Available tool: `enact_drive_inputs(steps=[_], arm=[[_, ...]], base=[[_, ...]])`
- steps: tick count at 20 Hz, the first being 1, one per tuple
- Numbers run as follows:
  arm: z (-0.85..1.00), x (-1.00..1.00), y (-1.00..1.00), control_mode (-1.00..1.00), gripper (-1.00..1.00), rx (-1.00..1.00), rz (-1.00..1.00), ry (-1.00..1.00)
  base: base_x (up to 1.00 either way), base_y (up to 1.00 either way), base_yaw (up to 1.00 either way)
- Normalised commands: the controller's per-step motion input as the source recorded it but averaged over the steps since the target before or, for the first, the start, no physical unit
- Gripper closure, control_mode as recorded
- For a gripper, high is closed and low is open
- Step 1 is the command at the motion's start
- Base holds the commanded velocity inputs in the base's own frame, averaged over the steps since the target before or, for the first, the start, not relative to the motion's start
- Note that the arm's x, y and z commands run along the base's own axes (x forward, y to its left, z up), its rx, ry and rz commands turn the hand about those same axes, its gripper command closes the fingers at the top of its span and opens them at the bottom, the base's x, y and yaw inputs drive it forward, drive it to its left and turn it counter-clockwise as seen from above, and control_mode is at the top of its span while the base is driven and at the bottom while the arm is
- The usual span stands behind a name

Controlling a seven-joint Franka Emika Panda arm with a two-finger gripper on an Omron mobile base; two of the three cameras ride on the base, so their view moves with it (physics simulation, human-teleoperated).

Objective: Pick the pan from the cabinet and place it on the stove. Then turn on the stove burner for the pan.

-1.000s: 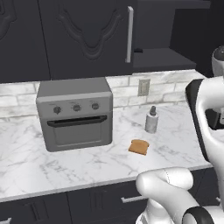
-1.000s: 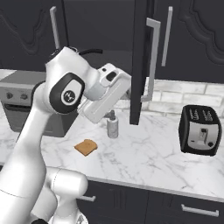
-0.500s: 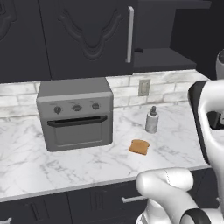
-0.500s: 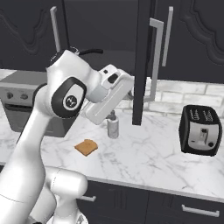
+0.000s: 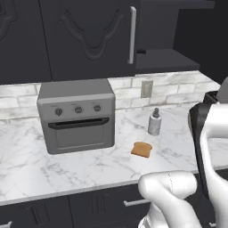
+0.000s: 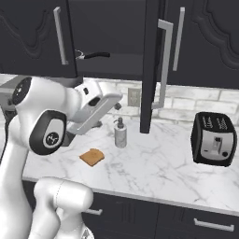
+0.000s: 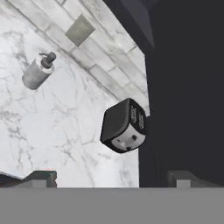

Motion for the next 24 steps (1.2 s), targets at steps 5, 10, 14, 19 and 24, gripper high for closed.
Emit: enact_drive_inputs(steps=[5,10,14,19,24], arm=[[0.00,0.01,0.89,-1.00,-1.00,0.16,0.00,-0.40],[0.07,0.08,0.85,-1.00,-1.00,0.18,0.00,-0.33],[0.12,0.12,0.70,-1.00,-1.00,0.21,0.00,-0.28],[0.16,0.13,0.57,-1.00,-1.00,0.22,0.00,-0.27],[0.24,0.14,0.35,-1.00,-1.00,0.21,0.05,-0.23]], base=[[0.00,0.00,0.00],[0.00,0.00,0.00],[0.00,0.00,0.00],[0.00,0.00,0.00],[0.00,0.00,0.00]])
